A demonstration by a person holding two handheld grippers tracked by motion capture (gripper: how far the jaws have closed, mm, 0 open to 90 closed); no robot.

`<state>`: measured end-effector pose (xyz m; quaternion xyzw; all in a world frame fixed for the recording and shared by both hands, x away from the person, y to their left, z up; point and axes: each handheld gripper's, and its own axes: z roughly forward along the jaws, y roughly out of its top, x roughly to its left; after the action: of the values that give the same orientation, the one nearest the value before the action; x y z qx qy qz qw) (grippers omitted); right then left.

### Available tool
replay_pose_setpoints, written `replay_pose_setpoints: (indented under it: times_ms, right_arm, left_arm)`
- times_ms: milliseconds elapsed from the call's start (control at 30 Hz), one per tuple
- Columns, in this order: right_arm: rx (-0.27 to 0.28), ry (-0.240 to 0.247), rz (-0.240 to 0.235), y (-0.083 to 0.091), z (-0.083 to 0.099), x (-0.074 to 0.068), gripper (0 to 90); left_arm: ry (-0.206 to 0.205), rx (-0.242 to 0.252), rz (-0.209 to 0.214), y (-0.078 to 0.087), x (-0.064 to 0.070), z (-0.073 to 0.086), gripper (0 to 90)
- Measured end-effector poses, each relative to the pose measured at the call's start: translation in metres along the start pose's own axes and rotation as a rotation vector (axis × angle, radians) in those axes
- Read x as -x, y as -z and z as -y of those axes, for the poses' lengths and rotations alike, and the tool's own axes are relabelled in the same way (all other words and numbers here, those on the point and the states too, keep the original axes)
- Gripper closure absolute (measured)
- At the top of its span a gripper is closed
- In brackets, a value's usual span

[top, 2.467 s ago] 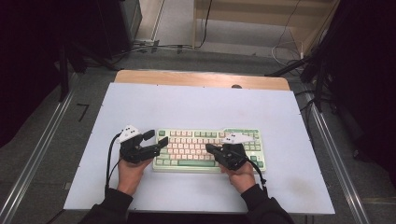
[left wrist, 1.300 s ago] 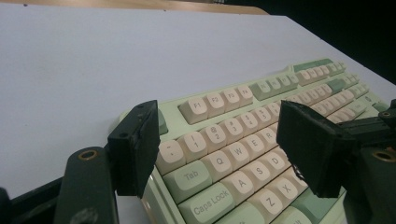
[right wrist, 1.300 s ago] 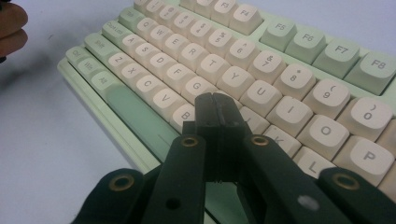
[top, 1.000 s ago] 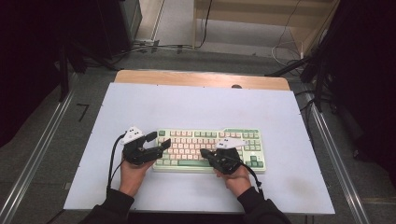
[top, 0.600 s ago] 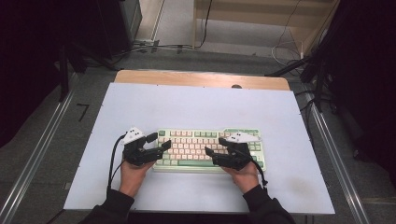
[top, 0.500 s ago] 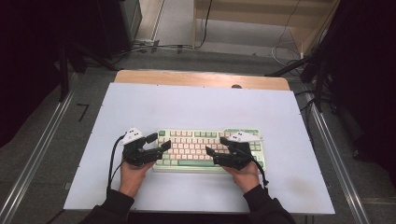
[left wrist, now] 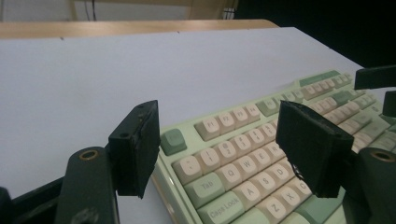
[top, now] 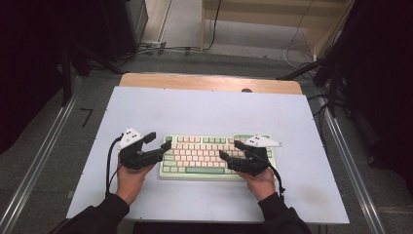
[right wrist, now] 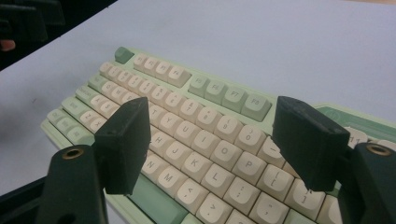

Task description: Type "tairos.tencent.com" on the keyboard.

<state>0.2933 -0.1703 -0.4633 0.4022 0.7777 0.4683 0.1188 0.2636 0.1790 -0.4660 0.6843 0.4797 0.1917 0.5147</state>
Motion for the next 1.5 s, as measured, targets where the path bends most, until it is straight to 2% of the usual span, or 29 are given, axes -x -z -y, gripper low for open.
replay_pose_setpoints:
  times_ms: [33,133,167,200,233,300,333,400,500,600,667,733,867,933,1000,1233,1400,1500]
  right_arm:
    - [0.000,-0.006,-0.003,0.000,0.000,0.001,26.3]
    - [-0.010,-0.002,-0.005,0.000,0.002,0.001,26.3]
    - [-0.015,-0.002,-0.009,0.000,0.003,0.000,26.3]
    - [-0.017,-0.002,-0.010,-0.001,0.004,0.000,26.3]
    - [-0.023,-0.002,-0.014,-0.002,0.004,-0.001,26.3]
    - [-0.034,0.000,-0.022,-0.005,0.006,-0.003,26.3]
    - [-0.040,0.005,-0.027,-0.006,0.007,-0.004,26.3]
    - [-0.054,0.012,-0.030,-0.008,0.008,-0.007,26.3]
    - [-0.063,0.026,-0.029,-0.011,0.008,-0.007,26.3]
    - [-0.062,0.021,-0.025,-0.010,0.008,-0.005,26.3]
    - [-0.057,0.020,-0.025,-0.009,0.008,-0.004,26.3]
    - [-0.053,0.021,-0.023,-0.008,0.008,-0.003,26.3]
    - [-0.047,0.017,-0.020,-0.007,0.007,-0.003,26.7]
    - [-0.053,0.015,-0.019,-0.007,0.007,-0.002,26.6]
    - [-0.053,0.019,-0.020,-0.007,0.007,-0.003,26.7]
    - [-0.055,0.015,-0.017,-0.008,0.007,-0.002,27.2]
    - [-0.058,0.019,-0.019,-0.009,0.007,-0.001,27.4]
    - [-0.068,0.017,-0.020,-0.010,0.008,-0.002,27.3]
  left_arm:
    - [0.011,-0.007,0.016,-0.002,0.000,0.003,31.3]
    - [0.008,-0.023,0.027,-0.010,0.006,0.015,31.3]
    - [0.018,-0.027,0.047,-0.012,0.008,0.018,31.6]
    - [0.026,-0.050,0.074,-0.014,0.011,0.017,33.4]
    - [0.003,-0.067,0.092,-0.014,0.014,0.014,33.2]
    - [-0.079,-0.040,0.081,-0.009,0.020,0.014,32.4]
    - [-0.092,-0.036,0.081,-0.007,0.021,0.015,32.6]
    - [-0.070,-0.039,0.095,-0.006,0.018,0.017,32.7]
    - [-0.044,-0.041,0.093,-0.006,0.013,0.020,34.9]
    - [-0.038,-0.032,0.091,-0.006,0.012,0.022,38.7]
    - [-0.040,-0.020,0.102,-0.006,0.013,0.022,46.1]
    - [-0.043,-0.011,0.123,-0.006,0.014,0.022,59.0]
    - [-0.051,-0.028,0.156,-0.008,0.014,0.021,83.1]
    - [-0.049,-0.041,0.168,-0.010,0.013,0.021,90.0]
    - [-0.054,-0.057,0.176,-0.012,0.014,0.021,90.0]
    - [-0.115,-0.110,0.189,-0.022,0.025,0.021,90.0]
    - [-0.142,-0.160,0.224,-0.034,0.038,0.022,90.0]
    - [-0.147,-0.185,0.225,-0.041,0.046,0.024,90.0]
